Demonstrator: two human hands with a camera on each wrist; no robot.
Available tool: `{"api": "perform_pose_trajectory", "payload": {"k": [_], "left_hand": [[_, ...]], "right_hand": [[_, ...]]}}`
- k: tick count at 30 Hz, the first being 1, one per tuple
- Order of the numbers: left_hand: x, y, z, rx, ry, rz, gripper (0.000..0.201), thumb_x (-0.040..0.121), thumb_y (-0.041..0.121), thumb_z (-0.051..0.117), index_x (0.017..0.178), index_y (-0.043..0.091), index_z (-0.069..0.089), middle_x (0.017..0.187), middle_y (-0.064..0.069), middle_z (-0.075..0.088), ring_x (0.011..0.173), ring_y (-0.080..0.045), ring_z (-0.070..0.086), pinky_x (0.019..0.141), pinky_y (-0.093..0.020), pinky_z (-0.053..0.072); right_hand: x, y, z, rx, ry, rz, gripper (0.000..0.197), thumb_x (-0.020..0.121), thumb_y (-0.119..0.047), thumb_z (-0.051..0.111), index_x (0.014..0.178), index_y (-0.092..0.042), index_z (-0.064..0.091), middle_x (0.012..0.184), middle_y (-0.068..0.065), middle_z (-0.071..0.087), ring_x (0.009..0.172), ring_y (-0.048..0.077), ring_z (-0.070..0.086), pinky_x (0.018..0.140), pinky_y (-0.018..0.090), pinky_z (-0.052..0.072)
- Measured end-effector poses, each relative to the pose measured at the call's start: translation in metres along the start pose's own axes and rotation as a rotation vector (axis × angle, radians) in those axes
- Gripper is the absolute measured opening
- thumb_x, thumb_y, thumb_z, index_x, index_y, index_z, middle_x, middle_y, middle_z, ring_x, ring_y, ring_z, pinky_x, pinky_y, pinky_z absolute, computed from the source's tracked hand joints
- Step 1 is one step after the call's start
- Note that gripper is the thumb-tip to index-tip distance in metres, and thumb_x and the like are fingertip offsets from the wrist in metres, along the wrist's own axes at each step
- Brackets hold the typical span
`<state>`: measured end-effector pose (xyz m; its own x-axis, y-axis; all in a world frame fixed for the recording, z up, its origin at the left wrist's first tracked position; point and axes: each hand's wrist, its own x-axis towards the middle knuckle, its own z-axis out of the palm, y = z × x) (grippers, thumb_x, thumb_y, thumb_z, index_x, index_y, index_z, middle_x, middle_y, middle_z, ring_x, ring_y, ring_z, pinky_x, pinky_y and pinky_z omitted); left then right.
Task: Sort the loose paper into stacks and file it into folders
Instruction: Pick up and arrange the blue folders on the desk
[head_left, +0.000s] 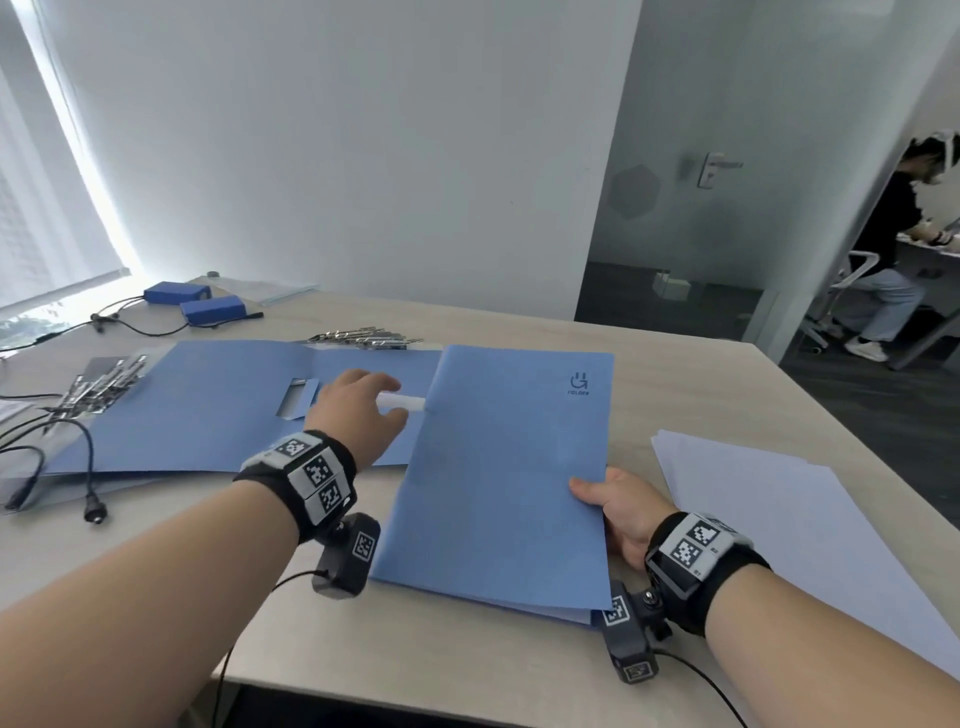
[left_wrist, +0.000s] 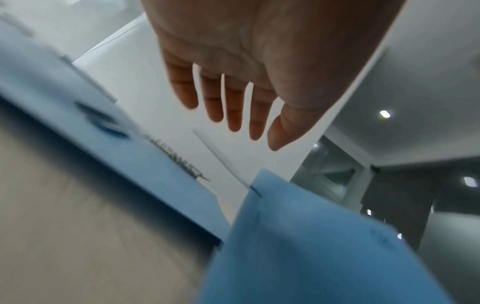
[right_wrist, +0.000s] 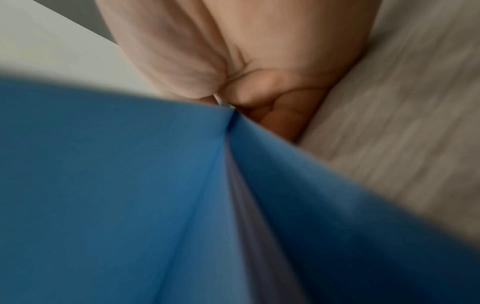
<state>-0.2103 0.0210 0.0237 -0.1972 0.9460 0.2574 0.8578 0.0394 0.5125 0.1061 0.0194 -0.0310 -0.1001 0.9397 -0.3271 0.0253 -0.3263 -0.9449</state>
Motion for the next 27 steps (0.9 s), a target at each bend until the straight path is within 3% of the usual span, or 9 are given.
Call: {"api": "perform_pose_trajectory", "payload": {"k": [3,6,9,11,15,19,21,25,27], "left_hand": [[0.011,0.009,0.000,0.315,-0.137,0.043,0.057,0.097,0.054,0.046,0.150,0.034,0.040,0.160,0.007,0.034,0.148,-0.021,0.027,0.120,-0.047,0.019],[0.018,0.013,0.004,0.444,-0.246,0.027,0.049,0.098,0.055,0.037,0.141,0.033,0.047,0.141,0.002,0.057,0.130,-0.021,0.050,0.109,-0.046,0.021],[0.020,0.015,0.008,0.321,-0.307,-0.040,0.034,0.099,0.045,0.044,0.115,0.022,0.063,0.115,-0.001,0.067,0.101,-0.022,0.057,0.089,-0.038,0.035],[0.019,0.015,0.010,0.199,-0.348,-0.075,0.030,0.100,0.039,0.050,0.112,0.016,0.066,0.112,-0.004,0.066,0.096,-0.024,0.057,0.081,-0.032,0.043],[0.016,0.015,0.013,0.110,-0.353,-0.106,0.028,0.103,0.032,0.045,0.096,0.012,0.063,0.100,-0.009,0.065,0.090,-0.027,0.058,0.073,-0.030,0.040],[0.005,0.024,0.023,-0.096,-0.383,-0.232,0.021,0.101,0.030,0.046,0.103,0.010,0.053,0.100,-0.012,0.062,0.088,-0.029,0.061,0.070,-0.034,0.049],[-0.002,0.030,0.027,-0.151,-0.404,-0.274,0.025,0.099,0.031,0.052,0.113,0.010,0.048,0.107,-0.014,0.062,0.094,-0.033,0.063,0.077,-0.041,0.056],[-0.011,0.032,0.035,-0.265,-0.363,-0.330,0.027,0.100,0.021,0.053,0.123,0.006,0.050,0.116,-0.014,0.062,0.104,-0.034,0.061,0.091,-0.041,0.051],[-0.018,0.030,0.039,-0.453,-0.346,-0.404,0.027,0.098,0.012,0.051,0.124,0.007,0.053,0.118,-0.016,0.064,0.108,-0.036,0.062,0.100,-0.049,0.050]], "right_hand": [[0.000,0.003,0.000,-0.021,-0.041,-0.017,0.023,0.100,-0.003,0.055,0.121,-0.001,0.066,0.115,0.018,0.074,0.110,0.038,0.068,0.100,0.051,0.052],[0.000,0.004,-0.002,-0.024,-0.052,-0.032,0.023,0.100,-0.002,0.055,0.120,-0.002,0.066,0.116,0.018,0.073,0.112,0.038,0.068,0.101,0.052,0.052],[0.000,0.005,-0.003,-0.019,-0.051,-0.036,0.021,0.100,-0.001,0.054,0.116,-0.004,0.067,0.116,0.018,0.073,0.106,0.035,0.069,0.098,0.049,0.054],[0.001,0.006,-0.003,-0.024,-0.061,-0.035,0.021,0.100,-0.002,0.055,0.116,-0.004,0.067,0.116,0.017,0.073,0.106,0.035,0.070,0.098,0.049,0.054],[0.003,0.005,-0.002,-0.025,-0.070,-0.041,0.020,0.100,-0.001,0.055,0.115,-0.004,0.067,0.113,0.016,0.075,0.099,0.032,0.072,0.091,0.045,0.057],[0.002,0.005,-0.003,-0.001,-0.058,-0.051,0.017,0.100,0.000,0.055,0.108,-0.007,0.069,0.106,0.013,0.077,0.089,0.027,0.073,0.083,0.040,0.058],[0.003,0.005,-0.005,0.011,-0.051,-0.051,0.018,0.100,0.000,0.055,0.110,-0.004,0.068,0.108,0.016,0.076,0.092,0.030,0.073,0.087,0.043,0.058],[0.004,0.005,-0.009,0.046,-0.046,-0.024,0.019,0.100,-0.001,0.054,0.115,-0.001,0.067,0.109,0.019,0.075,0.094,0.035,0.072,0.086,0.048,0.057],[0.004,0.003,-0.011,0.065,-0.039,-0.012,0.019,0.101,-0.001,0.053,0.115,-0.001,0.066,0.109,0.020,0.074,0.091,0.036,0.072,0.081,0.047,0.059]]}}
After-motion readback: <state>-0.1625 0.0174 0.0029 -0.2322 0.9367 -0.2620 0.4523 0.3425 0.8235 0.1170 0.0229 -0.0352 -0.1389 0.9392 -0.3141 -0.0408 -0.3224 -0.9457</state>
